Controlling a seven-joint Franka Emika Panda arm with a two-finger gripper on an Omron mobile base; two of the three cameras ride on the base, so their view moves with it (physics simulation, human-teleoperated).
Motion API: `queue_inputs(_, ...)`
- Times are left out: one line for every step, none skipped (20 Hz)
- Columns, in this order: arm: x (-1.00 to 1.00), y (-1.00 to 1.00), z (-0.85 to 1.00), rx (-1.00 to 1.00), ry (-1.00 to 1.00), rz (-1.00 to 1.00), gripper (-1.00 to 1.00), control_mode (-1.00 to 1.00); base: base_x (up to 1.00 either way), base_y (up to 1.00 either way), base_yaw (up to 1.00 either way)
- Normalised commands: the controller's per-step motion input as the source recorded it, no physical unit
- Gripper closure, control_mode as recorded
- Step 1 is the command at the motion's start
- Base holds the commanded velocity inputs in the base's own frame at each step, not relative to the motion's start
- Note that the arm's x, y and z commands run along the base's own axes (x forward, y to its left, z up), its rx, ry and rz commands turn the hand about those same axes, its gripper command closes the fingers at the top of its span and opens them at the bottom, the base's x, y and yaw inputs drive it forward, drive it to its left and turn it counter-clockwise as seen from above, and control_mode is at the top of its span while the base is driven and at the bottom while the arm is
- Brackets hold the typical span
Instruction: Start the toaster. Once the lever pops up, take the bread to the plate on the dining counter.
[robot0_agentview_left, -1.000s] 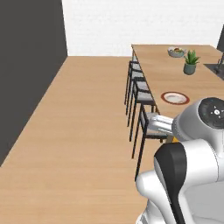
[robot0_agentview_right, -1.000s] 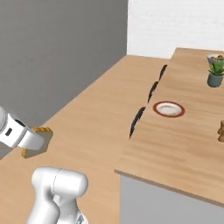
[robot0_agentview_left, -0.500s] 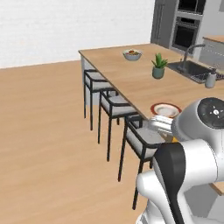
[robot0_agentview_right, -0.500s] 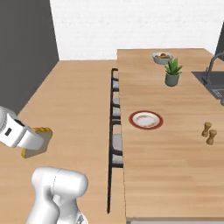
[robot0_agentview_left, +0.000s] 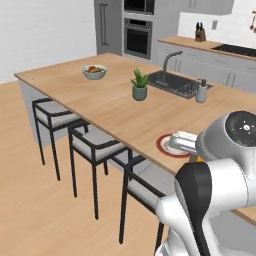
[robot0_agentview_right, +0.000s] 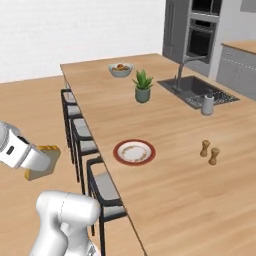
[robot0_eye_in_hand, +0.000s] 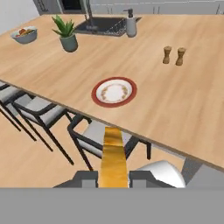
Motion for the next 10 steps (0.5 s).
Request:
queue_inputs(0.00, 0.00, 0.00, 0.00, 0.00, 0.00, 1.00, 1.00, 0.40, 0.58, -0.59)
queue_inputs(0.00, 0.00, 0.00, 0.00, 0.00, 0.00, 1.00, 1.00, 0.36, 0.54, -0.59)
queue_inputs(0.00, 0.00, 0.00, 0.00, 0.00, 0.00, 1.00, 1.00, 0.34, 0.51, -0.59)
queue_inputs(0.34, 0.48, -0.20, 0.00, -0.29, -0.59, 1.00, -1.00, 0.00, 0.00, 0.00)
queue_inputs(0.32, 0.38, -0.17, 0.00, -0.29, -0.58, 1.00, -1.00, 0.00, 0.00, 0.00)
queue_inputs(0.31, 0.28, -0.13, 0.00, -0.29, -0.57, 1.00, -1.00, 0.00, 0.00, 0.00)
queue_inputs(0.32, 0.13, -0.09, 0.00, -0.25, -0.54, 1.00, -1.00, 0.00, 0.00, 0.00)
queue_inputs(0.40, 0.00, -0.01, 0.00, -0.19, -0.48, 1.00, -1.00, 0.00, 0.00, 0.00)
queue_inputs(0.46, 0.00, 0.00, 0.01, -0.12, -0.43, 1.00, -1.00, 0.00, 0.00, 0.00)
queue_inputs(0.58, -0.14, 0.00, 0.04, 0.00, -0.35, 1.00, -1.00, 0.00, 0.00, 0.00)
